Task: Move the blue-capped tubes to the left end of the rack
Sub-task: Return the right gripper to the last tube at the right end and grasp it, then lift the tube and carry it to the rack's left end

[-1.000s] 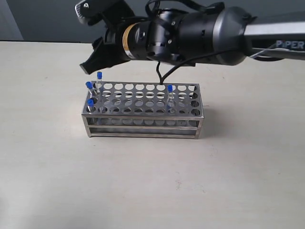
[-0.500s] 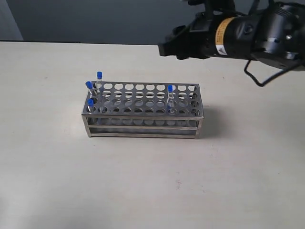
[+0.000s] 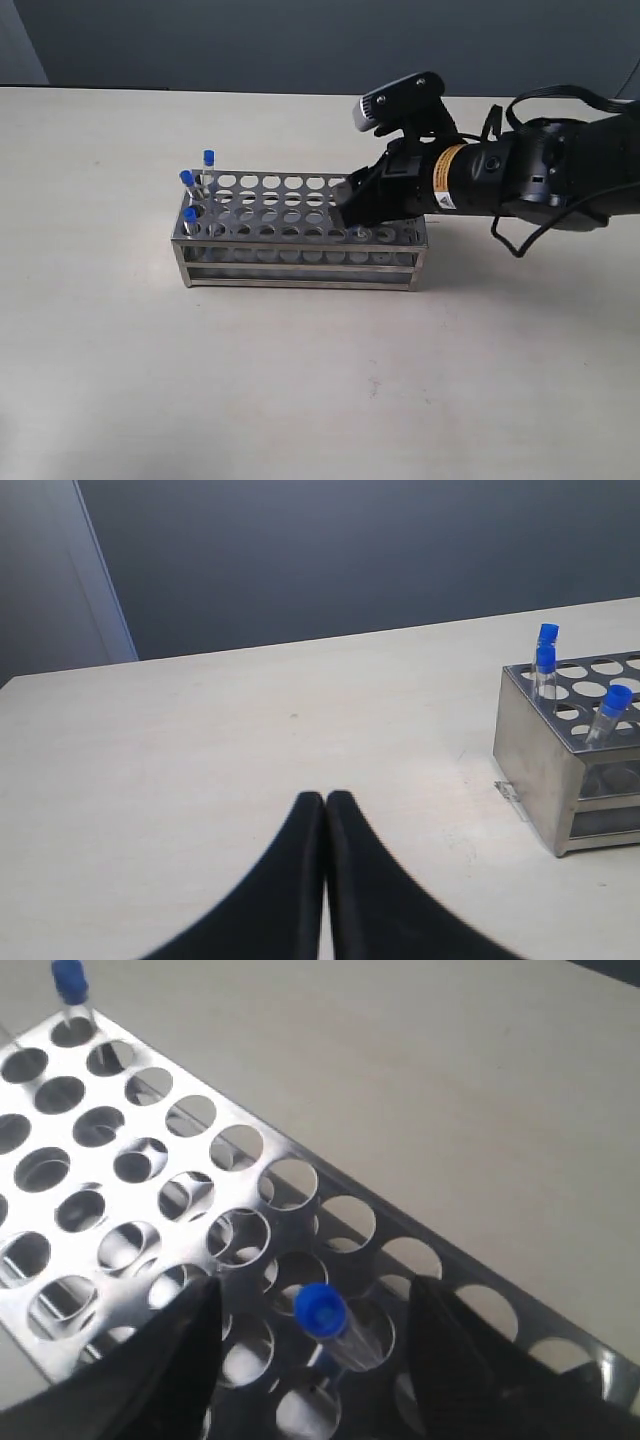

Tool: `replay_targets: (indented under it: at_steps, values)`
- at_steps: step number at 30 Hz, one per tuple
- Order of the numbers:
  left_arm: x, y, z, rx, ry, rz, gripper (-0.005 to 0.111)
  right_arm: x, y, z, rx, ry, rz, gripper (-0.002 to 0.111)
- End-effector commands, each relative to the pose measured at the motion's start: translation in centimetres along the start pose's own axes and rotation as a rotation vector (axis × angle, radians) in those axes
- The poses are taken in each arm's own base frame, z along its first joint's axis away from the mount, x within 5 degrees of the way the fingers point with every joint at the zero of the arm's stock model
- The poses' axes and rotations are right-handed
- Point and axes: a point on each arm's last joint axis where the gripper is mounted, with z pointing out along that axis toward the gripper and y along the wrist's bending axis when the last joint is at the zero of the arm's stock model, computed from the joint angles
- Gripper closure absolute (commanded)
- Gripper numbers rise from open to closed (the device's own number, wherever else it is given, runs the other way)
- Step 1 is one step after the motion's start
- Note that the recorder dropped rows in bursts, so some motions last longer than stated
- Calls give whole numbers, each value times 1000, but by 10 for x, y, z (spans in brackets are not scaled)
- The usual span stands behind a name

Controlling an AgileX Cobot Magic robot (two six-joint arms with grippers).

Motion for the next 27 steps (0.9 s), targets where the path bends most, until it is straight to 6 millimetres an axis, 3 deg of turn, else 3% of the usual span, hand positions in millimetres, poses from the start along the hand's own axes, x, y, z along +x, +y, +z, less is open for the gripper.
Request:
replay_targets:
  at_steps: [1, 7, 11, 15, 20, 27]
  values:
    - [-3, 0, 0, 7, -14, -5, 106, 2, -6, 7, 36, -44, 11, 54]
    - [-3, 0, 0, 7, -14, -5, 106, 16, -9, 23, 55, -28, 26, 60]
    - [-3, 0, 0, 7, -14, -5, 106, 19, -10, 25, 55, -15, 28, 77]
    - [-3, 0, 0, 7, -14, -5, 106, 13, -9, 23, 48, -50, 25, 108]
    - [-3, 0, 0, 7, -14, -5, 106, -1, -7, 9, 51, -101, 15, 108]
    - [-3, 0, 0, 7, -14, -5, 106, -45, 2, -30, 49, -260, -26, 108]
